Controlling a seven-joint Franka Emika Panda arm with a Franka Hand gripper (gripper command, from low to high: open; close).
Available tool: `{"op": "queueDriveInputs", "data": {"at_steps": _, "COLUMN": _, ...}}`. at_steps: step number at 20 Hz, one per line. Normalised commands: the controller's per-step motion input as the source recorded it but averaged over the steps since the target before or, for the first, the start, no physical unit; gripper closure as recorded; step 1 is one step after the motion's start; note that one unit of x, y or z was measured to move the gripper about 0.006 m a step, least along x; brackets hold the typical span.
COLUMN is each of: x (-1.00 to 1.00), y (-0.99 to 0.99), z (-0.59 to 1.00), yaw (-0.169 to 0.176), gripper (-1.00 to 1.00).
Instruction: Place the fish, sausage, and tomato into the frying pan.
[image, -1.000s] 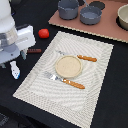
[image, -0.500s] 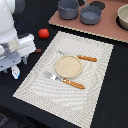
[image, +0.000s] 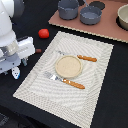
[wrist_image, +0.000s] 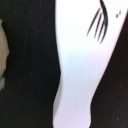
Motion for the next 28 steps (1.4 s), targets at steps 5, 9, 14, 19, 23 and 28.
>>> {"op": "queueDriveInputs", "data": {"at_steps": 5, "x": 0.0, "y": 0.0, "z": -0.05, "yaw": 0.0, "gripper": 1.0}}
{"op": "queueDriveInputs", "data": {"at_steps": 9, "x": 0.0, "y": 0.0, "z": -0.04, "yaw": 0.0, "gripper": 1.0}}
{"op": "queueDriveInputs", "data": {"at_steps": 14, "x": 0.0, "y": -0.04, "z": 0.46, "yaw": 0.008, "gripper": 1.0}}
{"op": "queueDriveInputs", "data": {"at_steps": 19, "x": 0.4, "y": 0.36, "z": 1.0, "yaw": 0.002, "gripper": 1.0}}
{"op": "queueDriveInputs", "data": {"at_steps": 23, "x": 0.88, "y": 0.61, "z": 1.0, "yaw": 0.012, "gripper": 1.0}}
{"op": "queueDriveInputs", "data": {"at_steps": 28, "x": 0.97, "y": 0.72, "z": 1.0, "yaw": 0.0, "gripper": 1.0}}
